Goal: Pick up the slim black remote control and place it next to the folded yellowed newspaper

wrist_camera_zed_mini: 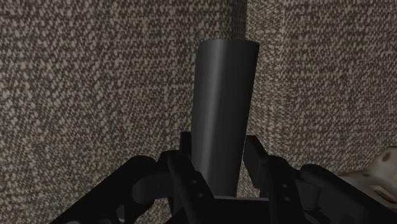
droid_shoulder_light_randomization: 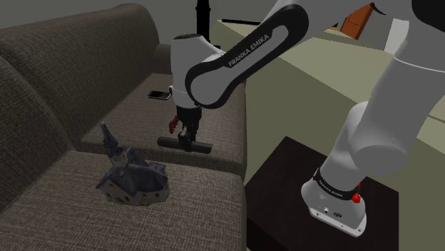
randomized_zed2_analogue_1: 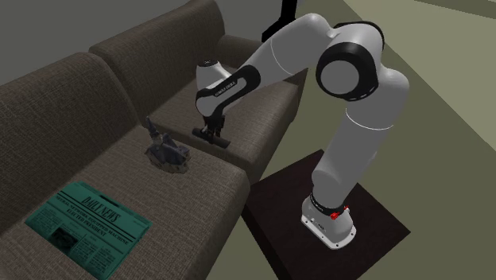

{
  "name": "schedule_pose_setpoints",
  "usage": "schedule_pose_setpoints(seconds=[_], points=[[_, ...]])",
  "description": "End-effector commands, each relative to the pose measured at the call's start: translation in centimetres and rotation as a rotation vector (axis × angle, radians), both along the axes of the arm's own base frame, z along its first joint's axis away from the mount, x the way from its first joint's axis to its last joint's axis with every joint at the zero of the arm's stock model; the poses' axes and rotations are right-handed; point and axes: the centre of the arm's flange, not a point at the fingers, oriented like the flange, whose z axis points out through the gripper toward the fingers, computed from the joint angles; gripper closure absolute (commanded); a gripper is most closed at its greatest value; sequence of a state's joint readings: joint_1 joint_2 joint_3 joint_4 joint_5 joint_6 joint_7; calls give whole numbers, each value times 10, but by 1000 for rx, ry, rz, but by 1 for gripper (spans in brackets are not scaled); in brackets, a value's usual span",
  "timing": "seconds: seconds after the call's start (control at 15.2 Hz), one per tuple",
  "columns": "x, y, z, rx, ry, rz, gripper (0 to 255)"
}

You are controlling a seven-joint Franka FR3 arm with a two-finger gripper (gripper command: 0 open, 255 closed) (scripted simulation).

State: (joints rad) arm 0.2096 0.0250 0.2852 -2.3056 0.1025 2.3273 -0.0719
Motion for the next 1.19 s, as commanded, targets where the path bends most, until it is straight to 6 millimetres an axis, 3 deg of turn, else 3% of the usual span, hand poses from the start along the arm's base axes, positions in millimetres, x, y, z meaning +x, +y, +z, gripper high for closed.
schedule_pose_setpoints(seconds=[0.0, 0.92, 1.12], points=[[0, 1, 11, 0, 0, 0, 255], [0, 1, 82, 0, 0, 0, 255], [-30, 27, 82, 0, 0, 0, 255]])
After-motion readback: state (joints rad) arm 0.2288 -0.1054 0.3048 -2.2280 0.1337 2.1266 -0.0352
